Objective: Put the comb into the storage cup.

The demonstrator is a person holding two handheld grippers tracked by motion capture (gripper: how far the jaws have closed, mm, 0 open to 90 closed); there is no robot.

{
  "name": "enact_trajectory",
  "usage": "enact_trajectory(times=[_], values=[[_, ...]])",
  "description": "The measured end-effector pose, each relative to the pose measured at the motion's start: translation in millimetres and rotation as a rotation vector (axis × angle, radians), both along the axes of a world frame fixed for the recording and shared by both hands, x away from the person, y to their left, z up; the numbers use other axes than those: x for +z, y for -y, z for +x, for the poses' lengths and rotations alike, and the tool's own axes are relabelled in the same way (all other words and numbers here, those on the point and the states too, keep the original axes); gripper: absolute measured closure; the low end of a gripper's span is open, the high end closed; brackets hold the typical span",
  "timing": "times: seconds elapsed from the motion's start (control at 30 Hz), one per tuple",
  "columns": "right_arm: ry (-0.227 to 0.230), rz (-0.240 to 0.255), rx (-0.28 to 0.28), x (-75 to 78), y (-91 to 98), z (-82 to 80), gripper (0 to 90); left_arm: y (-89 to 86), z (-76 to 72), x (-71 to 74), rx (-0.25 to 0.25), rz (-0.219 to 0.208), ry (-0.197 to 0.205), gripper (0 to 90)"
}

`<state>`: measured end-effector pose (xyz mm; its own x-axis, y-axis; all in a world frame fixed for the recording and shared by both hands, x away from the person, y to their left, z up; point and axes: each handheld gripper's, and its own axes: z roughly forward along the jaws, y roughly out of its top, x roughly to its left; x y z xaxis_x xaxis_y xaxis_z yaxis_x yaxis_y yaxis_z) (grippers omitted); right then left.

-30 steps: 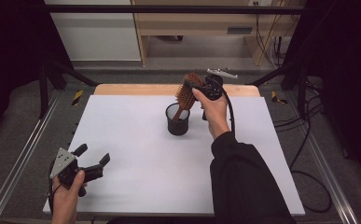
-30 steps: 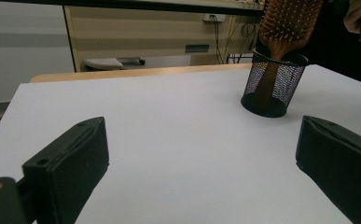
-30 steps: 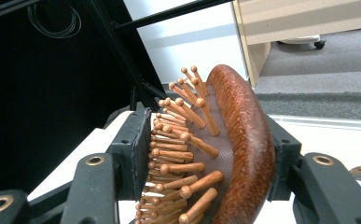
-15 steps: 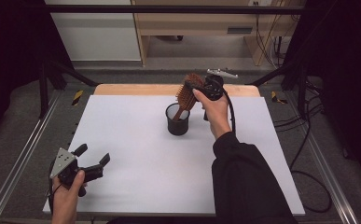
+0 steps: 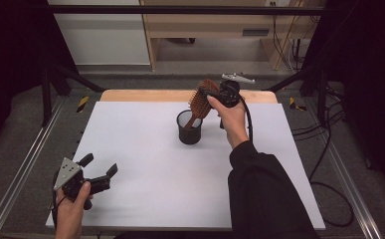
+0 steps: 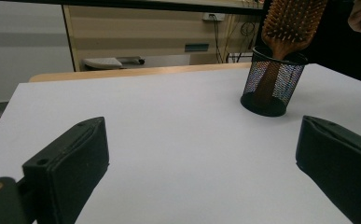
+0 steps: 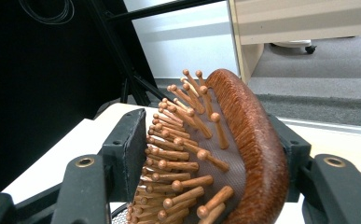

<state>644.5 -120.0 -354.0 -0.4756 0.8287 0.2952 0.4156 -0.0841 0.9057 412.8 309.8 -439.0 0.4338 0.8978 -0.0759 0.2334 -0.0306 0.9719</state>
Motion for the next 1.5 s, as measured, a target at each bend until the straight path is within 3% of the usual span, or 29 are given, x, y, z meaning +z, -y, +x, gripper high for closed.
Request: enact_trajectory(times=[1.1, 1.5], values=[[0.019, -0.062, -0.011, 1.2, -0.7, -2.3, 33.7, 0.1, -0.1, 0.1, -0.001, 0.001, 0.0, 3.0], [0.025, -0.082, -0.032, 1.1, -0.4, -2.3, 26.3, 0.2, -0.2, 0.1, -0.002, 0.001, -0.001, 3.0]])
